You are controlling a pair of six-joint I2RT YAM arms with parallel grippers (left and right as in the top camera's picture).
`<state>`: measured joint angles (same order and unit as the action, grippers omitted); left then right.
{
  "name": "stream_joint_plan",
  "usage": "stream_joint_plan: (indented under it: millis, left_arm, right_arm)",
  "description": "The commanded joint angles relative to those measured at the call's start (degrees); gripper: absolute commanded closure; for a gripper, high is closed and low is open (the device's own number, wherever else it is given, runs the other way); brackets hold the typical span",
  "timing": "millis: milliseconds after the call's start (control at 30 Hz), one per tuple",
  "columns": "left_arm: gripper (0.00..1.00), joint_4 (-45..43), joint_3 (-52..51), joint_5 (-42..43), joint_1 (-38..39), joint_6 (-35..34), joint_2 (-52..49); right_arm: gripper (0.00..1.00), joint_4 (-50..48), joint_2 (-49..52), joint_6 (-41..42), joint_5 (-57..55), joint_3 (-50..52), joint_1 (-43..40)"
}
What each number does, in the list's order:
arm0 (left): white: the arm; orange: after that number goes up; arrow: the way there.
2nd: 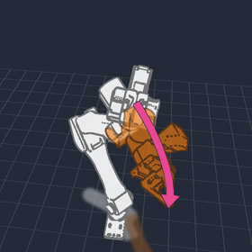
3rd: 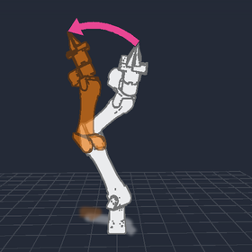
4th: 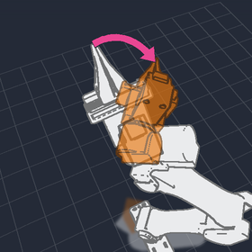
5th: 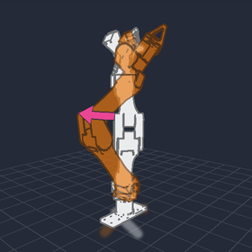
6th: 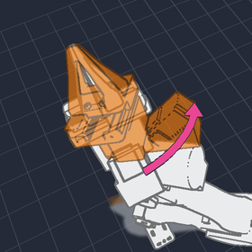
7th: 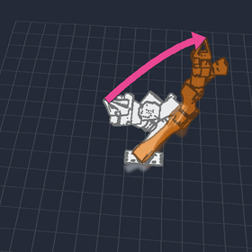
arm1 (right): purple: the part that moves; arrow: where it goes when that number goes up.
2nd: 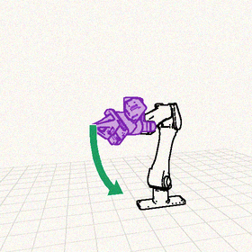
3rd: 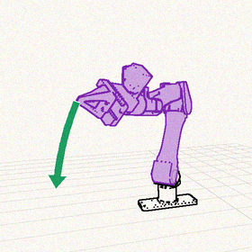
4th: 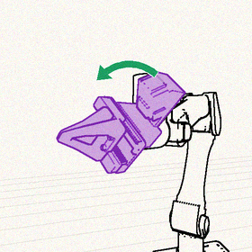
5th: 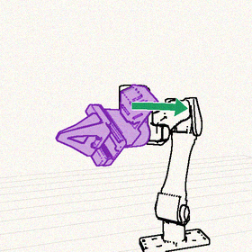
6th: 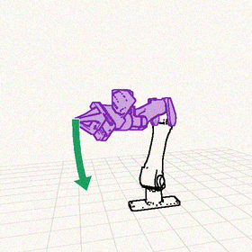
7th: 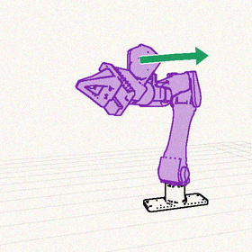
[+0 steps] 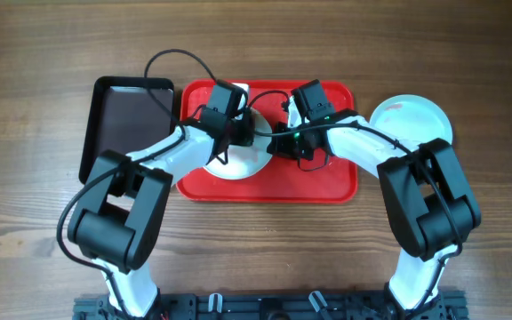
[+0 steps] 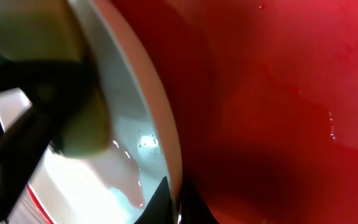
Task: Clean dirty plates on tray and stack at the side
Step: 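Continue wiping the white plate with the sponge in circular strokes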
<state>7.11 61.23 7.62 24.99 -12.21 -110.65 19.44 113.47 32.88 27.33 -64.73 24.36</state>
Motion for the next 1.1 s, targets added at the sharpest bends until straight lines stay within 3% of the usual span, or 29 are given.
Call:
stream_joint_plan:
  millis: [0,233,400,600,967,1067]
  left_arm:
    - [0.96,-0.48,-1.01,16.2,0.79,2.93,-2.29]
    - [0.96,7.23,-1.03,18.34,0.85,-11.56,-2.29]
    - [0.96,10.34,-1.03,19.08,1.05,-12.44,-2.29]
    - [0.96,5.42,-1.01,19.87,0.33,-12.59,-2.29]
    - [0.96,5.77,-1.03,-27.17,0.17,-32.65,-2.29]
    - [0.96,9.7,-1.03,-29.94,0.17,-38.82,-2.29]
  right_arm:
    - [0.96,0.72,2.25,-2.78,-0.92,0.74,1.05]
    - [0.96,0.72,2.25,-2.78,-0.92,0.74,1.05]
    - [0.96,0.72,2.25,-2.73,-0.9,0.74,1.05]
    - [0.96,0.72,2.25,-2.73,-0.9,0.74,1.05]
    - [0.96,0.74,2.25,-2.8,-0.92,0.74,1.05]
    - [0.96,0.74,2.25,-2.86,-0.92,0.74,1.05]
